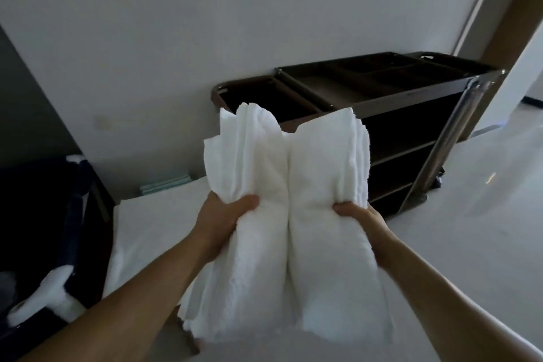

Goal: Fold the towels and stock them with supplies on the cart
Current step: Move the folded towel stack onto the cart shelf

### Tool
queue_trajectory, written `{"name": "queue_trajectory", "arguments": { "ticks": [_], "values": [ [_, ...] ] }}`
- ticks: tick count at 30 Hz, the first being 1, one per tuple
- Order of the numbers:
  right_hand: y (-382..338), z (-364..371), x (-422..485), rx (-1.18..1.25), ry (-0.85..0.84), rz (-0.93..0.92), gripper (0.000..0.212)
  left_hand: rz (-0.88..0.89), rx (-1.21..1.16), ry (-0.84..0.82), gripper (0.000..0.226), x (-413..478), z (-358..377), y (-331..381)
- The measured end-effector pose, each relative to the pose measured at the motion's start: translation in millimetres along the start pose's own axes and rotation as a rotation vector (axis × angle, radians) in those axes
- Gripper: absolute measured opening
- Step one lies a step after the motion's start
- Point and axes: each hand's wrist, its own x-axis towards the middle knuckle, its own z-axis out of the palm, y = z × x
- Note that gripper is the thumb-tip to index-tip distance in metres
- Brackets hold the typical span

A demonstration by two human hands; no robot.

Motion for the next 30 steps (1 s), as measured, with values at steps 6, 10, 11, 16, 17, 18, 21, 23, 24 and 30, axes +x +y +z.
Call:
{"name": "queue_trajectory", "arguments": {
  "ticks": [6, 10, 11, 16, 17, 18, 21, 23, 24, 30],
  "values": [
    [-34, -160, 16, 0.002, 0.117, -0.066, 0.057, 0.023, -0.026, -0.076, 0.094, 10, 174, -4],
    [-56, -237, 43, 0.0, 0.17, -0.093, 0.058, 0.026, -0.042, -0.099, 0.097, 28, 260, -7],
    [-60, -251, 52, 0.0, 0.168, -0.1, 0.059, 0.03, -0.046, -0.1, 0.099, 34, 276, -9],
    [-73, -308, 123, -0.022, 0.166, -0.119, 0.059, 0.094, -0.01, -0.037, 0.108, 76, 346, -25],
    [-74, -317, 141, -0.03, 0.156, -0.127, 0.059, 0.109, -0.007, -0.019, 0.108, 86, 358, -30],
    [-75, -326, 159, -0.042, 0.145, -0.137, 0.059, 0.119, -0.007, 0.0, 0.105, 98, 371, -36],
    [-79, -352, 217, -0.072, 0.12, -0.162, 0.067, 0.148, -0.005, 0.05, 0.091, 134, 406, -52],
    [-78, -371, 258, -0.104, 0.11, -0.183, 0.067, 0.175, 0.007, 0.082, 0.084, 156, 429, -64],
    [-78, -380, 279, -0.114, 0.096, -0.196, 0.065, 0.186, 0.007, 0.102, 0.082, 167, 440, -70],
    [-73, -414, 398, -0.154, -0.024, -0.234, 0.07, 0.206, 0.062, 0.226, 0.082, 232, 495, -93]
  ]
}}
